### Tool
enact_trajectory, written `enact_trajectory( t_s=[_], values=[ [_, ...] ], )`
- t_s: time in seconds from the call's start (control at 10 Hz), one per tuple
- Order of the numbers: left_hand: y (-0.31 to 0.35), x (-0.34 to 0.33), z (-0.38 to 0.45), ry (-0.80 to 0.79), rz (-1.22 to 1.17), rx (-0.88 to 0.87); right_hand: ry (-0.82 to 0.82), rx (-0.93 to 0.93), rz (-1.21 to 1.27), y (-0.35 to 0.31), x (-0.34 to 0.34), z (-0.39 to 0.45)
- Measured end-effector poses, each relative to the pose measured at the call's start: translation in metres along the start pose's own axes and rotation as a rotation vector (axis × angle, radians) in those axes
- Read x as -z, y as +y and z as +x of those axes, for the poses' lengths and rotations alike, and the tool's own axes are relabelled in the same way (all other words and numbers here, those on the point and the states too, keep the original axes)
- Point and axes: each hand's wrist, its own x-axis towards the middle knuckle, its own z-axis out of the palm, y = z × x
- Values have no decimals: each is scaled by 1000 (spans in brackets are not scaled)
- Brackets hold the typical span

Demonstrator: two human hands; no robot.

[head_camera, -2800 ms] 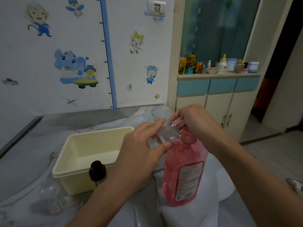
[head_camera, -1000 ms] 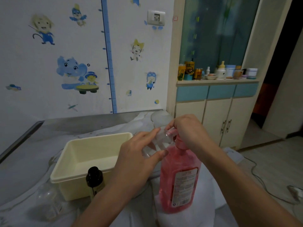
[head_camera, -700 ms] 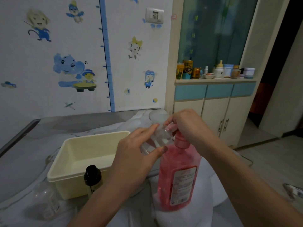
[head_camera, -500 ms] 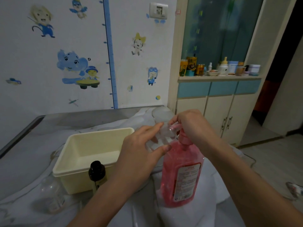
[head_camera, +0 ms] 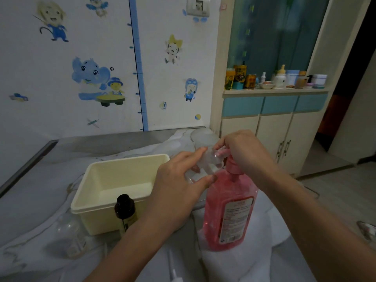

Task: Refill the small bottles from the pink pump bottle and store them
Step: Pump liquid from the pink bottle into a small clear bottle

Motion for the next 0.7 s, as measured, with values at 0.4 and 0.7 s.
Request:
enact_trajectory(
  t_s=[0.4,0.7],
  values=[
    [1,2,-1,9,-23,-8,-79,19,-197,-11,1,9],
    [2,1,0,16,-36,4,7,22,-31,-11,0,-4]
  ],
)
